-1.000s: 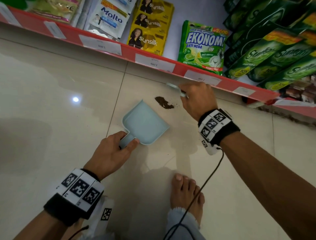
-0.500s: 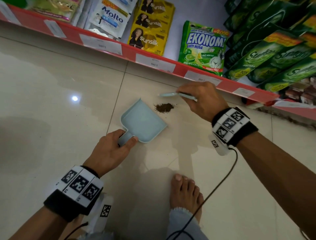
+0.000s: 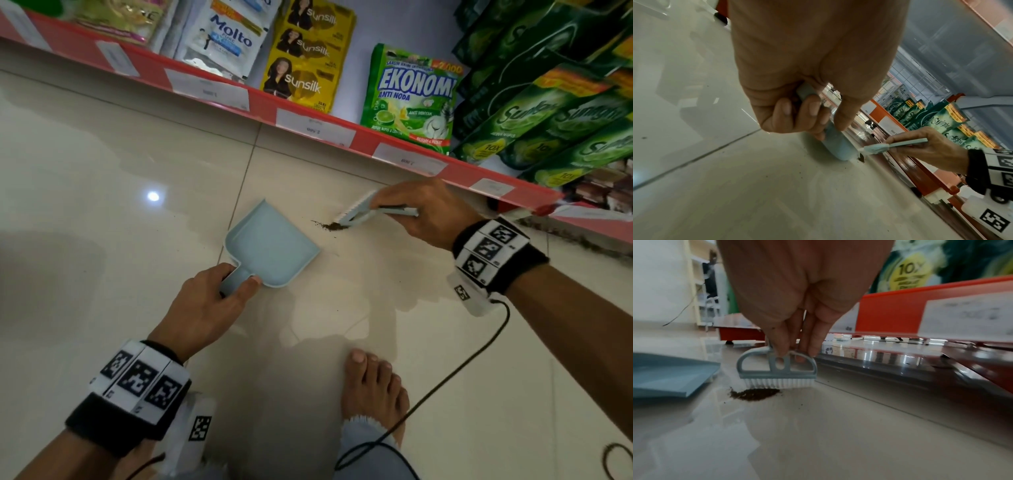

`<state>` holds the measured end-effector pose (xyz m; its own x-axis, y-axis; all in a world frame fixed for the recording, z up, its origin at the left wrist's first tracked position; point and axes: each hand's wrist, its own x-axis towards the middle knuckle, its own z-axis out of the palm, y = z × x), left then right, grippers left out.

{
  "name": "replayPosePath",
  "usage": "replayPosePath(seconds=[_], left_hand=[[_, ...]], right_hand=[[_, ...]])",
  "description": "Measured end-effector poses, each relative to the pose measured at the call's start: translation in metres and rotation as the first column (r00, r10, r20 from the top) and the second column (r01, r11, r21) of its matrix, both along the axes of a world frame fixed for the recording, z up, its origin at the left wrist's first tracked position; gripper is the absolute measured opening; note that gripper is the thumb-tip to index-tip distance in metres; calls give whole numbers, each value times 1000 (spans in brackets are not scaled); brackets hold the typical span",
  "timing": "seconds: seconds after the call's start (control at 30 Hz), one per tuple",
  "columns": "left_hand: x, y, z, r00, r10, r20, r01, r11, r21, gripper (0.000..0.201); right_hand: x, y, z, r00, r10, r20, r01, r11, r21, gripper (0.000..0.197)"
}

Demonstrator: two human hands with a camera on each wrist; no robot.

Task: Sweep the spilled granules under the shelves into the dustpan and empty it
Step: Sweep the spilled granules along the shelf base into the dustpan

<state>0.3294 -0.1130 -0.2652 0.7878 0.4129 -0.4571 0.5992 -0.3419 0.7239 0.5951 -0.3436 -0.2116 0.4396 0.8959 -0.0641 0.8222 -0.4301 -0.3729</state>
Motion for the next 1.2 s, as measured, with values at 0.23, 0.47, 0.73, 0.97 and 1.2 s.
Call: replayPosePath(seconds=[0.23, 0.47, 0.73, 0.97, 1.2], left_hand=[[7, -6, -4, 999, -49, 8, 49, 999, -6, 39], [12, -15, -5, 997, -73, 4, 73, 997, -36, 32], [30, -34, 0, 991, -133, -17, 133, 991, -29, 38], [42, -44, 4, 985, -150, -79, 151, 989, -1, 45], [50, -46, 4, 974, -170, -150, 168, 985, -25, 41]], right_hand=[[-13, -4, 2, 926, -316, 209, 295, 947, 127, 25], [-43, 12, -8, 909, -369, 195, 393, 913, -106, 24], [-62, 18, -7, 922, -342, 179, 340, 939, 47, 20], [-55, 13, -11, 900, -382, 212, 397, 917, -34, 24], [-73, 12, -13, 925, -373, -66, 379, 909, 170, 18]])
